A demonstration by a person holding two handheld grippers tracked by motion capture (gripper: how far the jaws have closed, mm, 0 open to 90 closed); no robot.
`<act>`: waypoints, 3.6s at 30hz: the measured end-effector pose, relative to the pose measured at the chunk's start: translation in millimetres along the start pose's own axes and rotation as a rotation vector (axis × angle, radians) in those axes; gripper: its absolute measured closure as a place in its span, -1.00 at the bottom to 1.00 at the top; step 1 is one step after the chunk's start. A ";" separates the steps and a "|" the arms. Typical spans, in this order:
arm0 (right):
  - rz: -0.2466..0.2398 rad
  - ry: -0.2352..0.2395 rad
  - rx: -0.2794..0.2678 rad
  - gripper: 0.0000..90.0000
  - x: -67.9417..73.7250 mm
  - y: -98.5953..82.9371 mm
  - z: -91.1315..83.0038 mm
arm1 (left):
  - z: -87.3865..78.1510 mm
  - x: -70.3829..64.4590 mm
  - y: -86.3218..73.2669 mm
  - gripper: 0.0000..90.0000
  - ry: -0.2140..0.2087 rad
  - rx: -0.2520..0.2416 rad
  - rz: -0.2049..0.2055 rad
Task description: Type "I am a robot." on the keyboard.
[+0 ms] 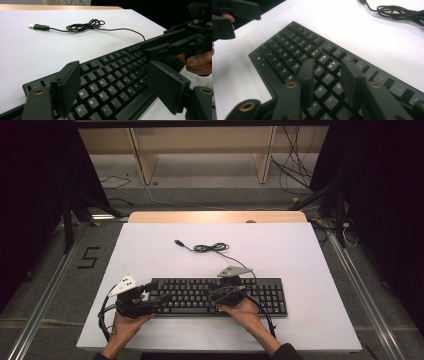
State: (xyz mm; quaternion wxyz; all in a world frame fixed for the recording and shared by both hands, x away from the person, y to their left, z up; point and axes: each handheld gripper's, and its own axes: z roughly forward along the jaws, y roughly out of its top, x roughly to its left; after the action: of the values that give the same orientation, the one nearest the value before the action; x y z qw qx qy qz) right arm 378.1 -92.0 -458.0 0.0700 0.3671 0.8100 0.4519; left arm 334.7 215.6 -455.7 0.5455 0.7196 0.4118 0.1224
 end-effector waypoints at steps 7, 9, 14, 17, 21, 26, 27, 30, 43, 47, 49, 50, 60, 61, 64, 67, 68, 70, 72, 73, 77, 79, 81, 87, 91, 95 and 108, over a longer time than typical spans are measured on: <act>-0.007 0.024 -0.018 0.19 4.3 -0.1 -4.1 | -0.1 0.4 0.3 -0.42 0.003 0.000 -0.002; -0.008 0.029 -0.026 0.13 5.6 -0.1 -5.6 | -0.1 0.7 0.4 -0.42 0.003 0.000 -0.004; -0.013 0.045 -0.038 0.01 8.9 -1.0 -8.1 | 0.4 1.8 0.9 -0.42 0.011 0.004 -0.008; -0.019 0.048 -0.042 -0.02 10.8 -2.3 -9.3 | 1.3 2.6 1.4 -0.42 0.019 0.008 -0.015; -0.019 0.052 -0.052 -0.06 11.8 -4.4 -13.4 | 4.9 3.2 3.0 -0.38 0.021 0.025 -0.015; -0.019 0.050 -0.073 -0.09 10.6 -7.9 -20.9 | 13.1 1.3 5.7 -0.21 0.032 0.064 -0.010; -0.021 0.049 -0.078 -0.10 10.2 -8.7 -22.4 | 14.8 1.0 6.4 -0.17 0.037 0.073 -0.009; -0.021 0.043 -0.089 -0.12 9.8 -10.7 -26.3 | 19.5 0.5 8.1 -0.03 0.035 0.099 -0.002; -0.033 0.033 -0.105 -0.23 9.4 -22.0 -45.4 | 44.4 -5.1 17.0 0.70 0.001 0.218 0.041; -0.027 0.031 -0.112 -0.25 8.9 -24.4 -50.1 | 53.8 -6.9 18.5 0.89 -0.004 0.250 0.051; -0.031 0.027 -0.116 -0.25 8.9 -25.1 -51.8 | 57.7 -8.0 19.5 0.95 -0.009 0.265 0.061; -0.032 0.027 -0.116 -0.26 9.1 -25.4 -52.6 | 59.7 -8.7 20.0 0.96 -0.010 0.272 0.064; -0.035 0.029 -0.111 -0.27 10.5 -28.1 -54.0 | 77.0 -5.4 16.9 0.98 0.002 0.340 0.063; -0.033 0.030 -0.110 -0.27 10.7 -28.2 -53.7 | 77.6 -5.0 16.8 0.98 0.003 0.342 0.066; -0.036 0.031 -0.110 -0.27 11.3 -28.2 -53.2 | 80.0 -5.4 16.2 0.98 0.008 0.344 0.072; -0.036 0.032 -0.110 -0.27 11.5 -28.2 -53.3 | 82.4 -5.4 15.7 0.98 0.011 0.353 0.079; -0.037 0.031 -0.111 -0.27 11.5 -28.1 -53.4 | 83.5 -5.5 15.3 0.98 0.015 0.354 0.083; -0.036 0.032 -0.111 -0.27 11.3 -27.9 -53.6 | 85.3 -5.2 14.6 0.98 0.022 0.364 0.093; -0.037 0.032 -0.111 -0.27 11.3 -27.9 -53.6 | 87.0 -4.7 12.6 0.98 0.025 0.369 0.088; -0.037 0.032 -0.111 -0.27 11.5 -28.0 -53.5 | 88.0 -4.4 11.6 0.98 0.028 0.376 0.087; -0.042 0.036 -0.106 -0.27 12.4 -28.2 -52.8 | 88.0 -4.6 10.5 0.98 0.031 0.373 0.084; -0.041 0.035 -0.106 -0.27 12.7 -28.3 -52.8 | 87.9 -4.6 10.7 0.98 0.031 0.376 0.089; -0.043 0.033 -0.107 -0.27 12.9 -28.3 -53.1 | 87.6 -5.4 10.9 0.98 0.035 0.376 0.093; -0.040 0.032 -0.110 -0.27 12.0 -27.8 -53.2 | 80.6 -5.9 14.0 0.91 0.036 0.340 0.103; -0.039 0.030 -0.110 -0.27 10.9 -28.3 -52.8 | 71.4 -5.0 18.9 0.86 0.024 0.289 0.071; -0.041 0.030 -0.109 -0.27 11.5 -28.4 -52.4 | 63.0 -3.7 21.9 0.76 0.018 0.259 0.059; -0.040 0.029 -0.105 -0.27 11.7 -28.6 -50.4 | 38.5 -2.3 21.1 0.14 -0.037 0.162 -0.001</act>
State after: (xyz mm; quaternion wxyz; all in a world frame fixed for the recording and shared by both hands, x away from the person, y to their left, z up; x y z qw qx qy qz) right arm 332.0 -127.8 -448.6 0.0864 0.3400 0.7934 0.4975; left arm 367.0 186.2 -450.8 0.4930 0.7634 0.4105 0.0751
